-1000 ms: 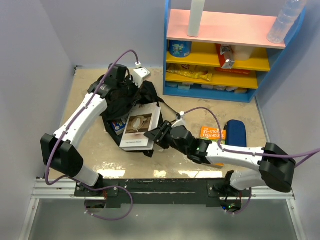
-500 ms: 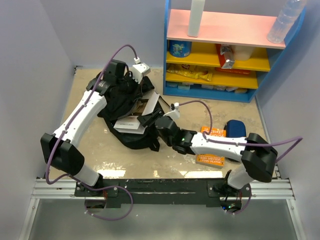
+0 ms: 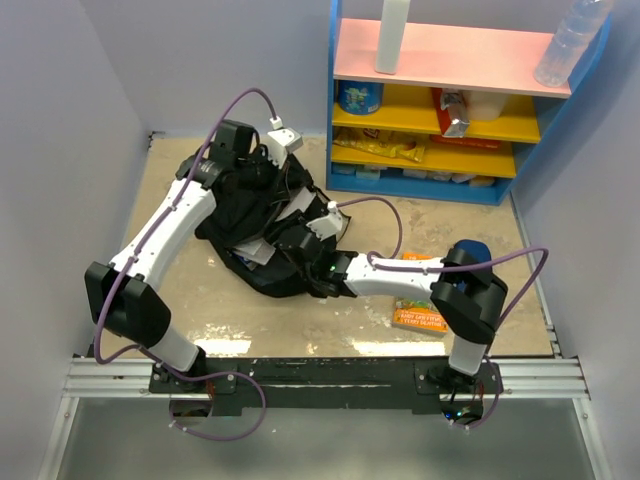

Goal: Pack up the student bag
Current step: Place the book in the student bag, then pick up the book from the center of the board.

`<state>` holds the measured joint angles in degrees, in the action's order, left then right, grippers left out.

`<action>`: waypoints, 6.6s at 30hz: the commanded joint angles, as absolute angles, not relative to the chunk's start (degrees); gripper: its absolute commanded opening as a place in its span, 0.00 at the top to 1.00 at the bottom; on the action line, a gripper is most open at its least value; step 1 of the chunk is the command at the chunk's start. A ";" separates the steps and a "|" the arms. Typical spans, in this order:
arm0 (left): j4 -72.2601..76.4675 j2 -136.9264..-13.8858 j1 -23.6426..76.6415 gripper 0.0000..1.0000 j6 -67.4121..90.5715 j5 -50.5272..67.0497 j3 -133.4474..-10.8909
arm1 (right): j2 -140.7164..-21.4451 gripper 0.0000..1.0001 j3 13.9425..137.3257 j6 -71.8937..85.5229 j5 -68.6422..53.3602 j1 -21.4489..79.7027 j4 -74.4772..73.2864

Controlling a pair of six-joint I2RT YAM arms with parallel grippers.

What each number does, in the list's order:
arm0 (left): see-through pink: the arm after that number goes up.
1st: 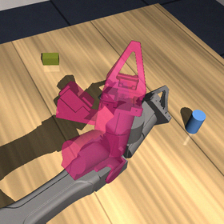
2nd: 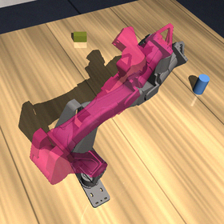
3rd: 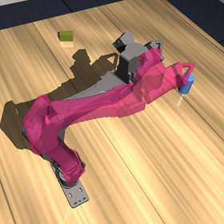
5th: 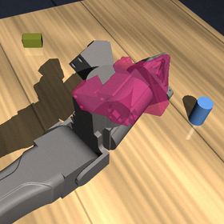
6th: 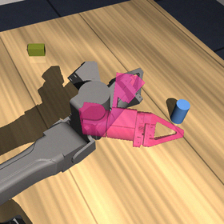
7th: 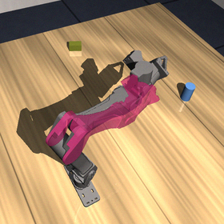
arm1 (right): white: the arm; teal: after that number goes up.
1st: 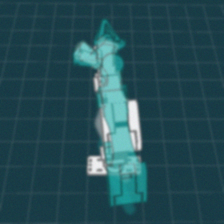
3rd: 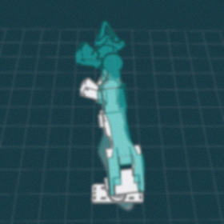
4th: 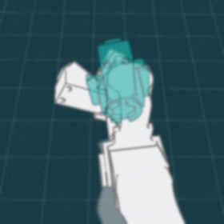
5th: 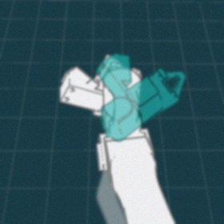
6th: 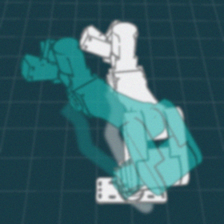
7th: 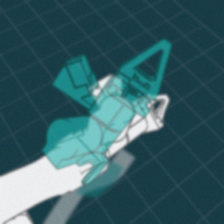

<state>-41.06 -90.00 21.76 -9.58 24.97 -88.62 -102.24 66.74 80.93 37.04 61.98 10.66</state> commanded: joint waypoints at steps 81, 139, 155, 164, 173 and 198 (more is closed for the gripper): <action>-42.19 -89.03 22.59 1.00 -5.10 32.07 -96.94 | -116.63 0.43 85.86 53.27 0.26 57.04 6.94; -44.03 -89.21 22.41 1.00 -2.11 33.67 -101.87 | -99.00 0.64 63.75 36.66 27.96 66.97 20.12; -43.95 -90.18 22.32 1.00 -2.81 31.55 -101.08 | -96.92 0.24 65.82 50.01 48.69 67.06 -22.15; -44.47 -90.09 22.32 1.00 -3.78 31.55 -100.90 | -99.33 1.00 71.19 58.85 61.68 66.27 -34.59; -46.84 -91.14 22.24 1.00 -7.81 32.43 -100.02 | -72.00 1.00 49.23 72.60 52.76 58.11 -28.15; -48.34 -89.04 21.45 1.00 -17.66 27.33 -90.44 | -69.00 0.01 52.48 68.28 34.19 37.71 -54.92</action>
<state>-48.56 -92.90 22.15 -14.59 29.36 -92.66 -69.45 55.16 64.53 38.70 37.78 -45.43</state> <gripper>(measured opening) 0.043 0.986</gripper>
